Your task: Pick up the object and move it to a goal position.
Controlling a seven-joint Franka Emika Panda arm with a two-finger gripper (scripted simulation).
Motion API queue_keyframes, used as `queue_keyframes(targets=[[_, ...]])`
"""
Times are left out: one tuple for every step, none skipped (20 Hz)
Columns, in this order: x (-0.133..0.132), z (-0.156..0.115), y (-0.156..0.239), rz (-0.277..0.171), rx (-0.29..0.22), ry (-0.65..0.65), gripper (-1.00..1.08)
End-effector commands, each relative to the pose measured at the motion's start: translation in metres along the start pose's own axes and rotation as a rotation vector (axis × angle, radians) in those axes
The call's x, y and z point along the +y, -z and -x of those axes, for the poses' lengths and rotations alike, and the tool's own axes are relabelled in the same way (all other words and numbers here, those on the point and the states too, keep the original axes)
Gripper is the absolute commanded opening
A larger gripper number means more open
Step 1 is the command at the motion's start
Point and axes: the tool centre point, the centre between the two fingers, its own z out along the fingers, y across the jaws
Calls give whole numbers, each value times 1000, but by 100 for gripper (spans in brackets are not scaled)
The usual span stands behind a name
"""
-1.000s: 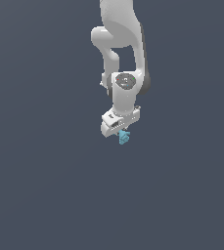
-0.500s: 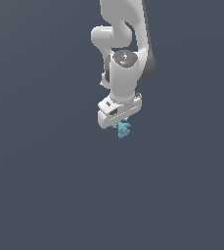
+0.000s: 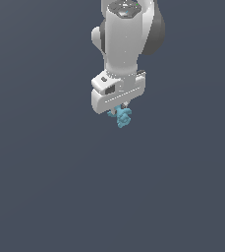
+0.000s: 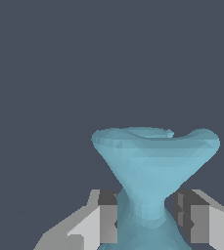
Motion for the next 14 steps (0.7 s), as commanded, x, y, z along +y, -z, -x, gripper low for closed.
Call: queue_keyframes(targets=[[4,-1,26,-1,-1,0,-100],[6,-2,36,-1,-1,0,-100],[8,-2,47,-1,-1,0,-100],[9,-3,57,-1,-1,0,-100],[11,-4,67,-1,-1,0,-100],[13,-4,77,-1,-1,0,-100],[15,-5,87,0,-1,0,-100],[17,-6,96,0,-1,0,-100],[19,-6,105,0,-1,0,-100],[20,-7,113,0,-1,0,-100],[22,-8,121,0,-1,-1,-100],[23,-8,128,0,-1,-1,-100],[25,-9,134,0,-1,-1,-100],[26,-10,140,0,-1,-1,-100]])
